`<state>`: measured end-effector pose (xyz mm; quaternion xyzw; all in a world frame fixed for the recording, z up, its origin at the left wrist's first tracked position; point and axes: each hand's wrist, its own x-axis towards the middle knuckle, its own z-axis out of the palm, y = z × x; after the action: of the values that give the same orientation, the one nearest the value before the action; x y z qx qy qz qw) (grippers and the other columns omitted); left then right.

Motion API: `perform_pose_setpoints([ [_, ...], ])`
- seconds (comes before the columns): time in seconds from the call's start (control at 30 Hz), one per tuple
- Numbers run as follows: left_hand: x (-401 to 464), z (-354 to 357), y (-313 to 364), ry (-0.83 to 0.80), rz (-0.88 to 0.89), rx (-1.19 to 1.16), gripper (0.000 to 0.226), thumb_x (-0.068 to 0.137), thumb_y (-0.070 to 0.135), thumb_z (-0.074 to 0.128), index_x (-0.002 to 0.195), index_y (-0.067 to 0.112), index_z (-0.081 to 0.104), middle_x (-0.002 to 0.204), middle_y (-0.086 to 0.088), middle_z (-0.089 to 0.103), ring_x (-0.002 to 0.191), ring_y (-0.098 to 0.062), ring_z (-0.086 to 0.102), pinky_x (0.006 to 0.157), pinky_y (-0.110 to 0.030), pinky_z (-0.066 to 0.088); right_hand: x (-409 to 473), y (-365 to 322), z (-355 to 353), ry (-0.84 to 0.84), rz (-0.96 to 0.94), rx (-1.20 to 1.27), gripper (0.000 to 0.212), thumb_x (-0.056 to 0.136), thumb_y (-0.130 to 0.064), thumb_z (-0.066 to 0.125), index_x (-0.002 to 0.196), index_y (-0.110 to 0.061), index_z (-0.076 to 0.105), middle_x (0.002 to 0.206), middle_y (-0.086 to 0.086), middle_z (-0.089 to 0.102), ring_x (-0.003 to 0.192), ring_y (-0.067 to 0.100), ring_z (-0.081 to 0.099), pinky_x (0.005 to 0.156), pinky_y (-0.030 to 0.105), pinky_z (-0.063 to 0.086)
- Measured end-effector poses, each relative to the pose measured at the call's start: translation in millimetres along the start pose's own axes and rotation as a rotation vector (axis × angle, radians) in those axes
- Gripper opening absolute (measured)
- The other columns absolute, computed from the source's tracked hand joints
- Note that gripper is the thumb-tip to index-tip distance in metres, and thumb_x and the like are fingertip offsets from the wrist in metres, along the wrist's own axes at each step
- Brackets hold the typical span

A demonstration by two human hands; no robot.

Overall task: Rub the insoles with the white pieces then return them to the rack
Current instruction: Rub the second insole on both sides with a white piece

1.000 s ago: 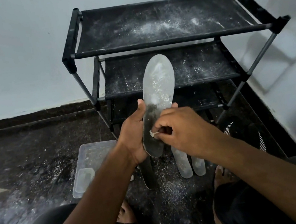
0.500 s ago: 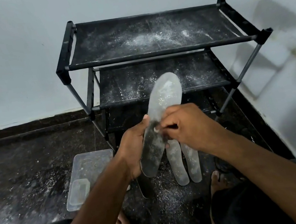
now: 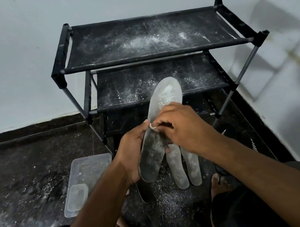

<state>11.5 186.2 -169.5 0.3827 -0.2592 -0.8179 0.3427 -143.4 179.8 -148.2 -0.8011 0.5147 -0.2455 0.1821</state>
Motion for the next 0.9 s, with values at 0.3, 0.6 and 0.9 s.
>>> perform_pose_setpoints([
  [0.3,3,-6,-2,0.002,-0.006,-0.008,0.043,0.104,0.037,0.045,0.100,0.003,0.072,0.087,-0.015,0.067,0.071,-0.023,0.064,0.066,-0.034,0.055,0,-2,4,-0.010,0.012,-0.004,0.012,0.086,-0.021,0.072,0.097,-0.021,0.075,0.092,-0.015,0.062,0.090,-0.001,0.042,0.080,0.013,0.033],
  [0.6,3,-10,2,-0.005,0.008,-0.012,0.042,0.106,0.035,0.042,0.110,0.002,0.068,0.091,-0.014,0.068,0.075,-0.023,0.066,0.073,-0.037,0.051,-5,-2,-8,-0.059,-0.025,-0.120,0.014,0.090,-0.021,0.067,0.102,-0.021,0.074,0.091,-0.009,0.061,0.091,0.005,0.041,0.080,0.022,0.036],
  [0.9,0,-5,2,0.023,-0.018,-0.106,0.044,0.107,0.037,0.042,0.109,0.003,0.069,0.080,-0.009,0.069,0.067,-0.018,0.067,0.063,-0.030,0.057,-10,-9,-2,-0.138,-0.094,-0.174,0.015,0.091,-0.031,0.065,0.101,-0.024,0.073,0.086,-0.013,0.060,0.088,0.003,0.040,0.082,0.023,0.040],
])
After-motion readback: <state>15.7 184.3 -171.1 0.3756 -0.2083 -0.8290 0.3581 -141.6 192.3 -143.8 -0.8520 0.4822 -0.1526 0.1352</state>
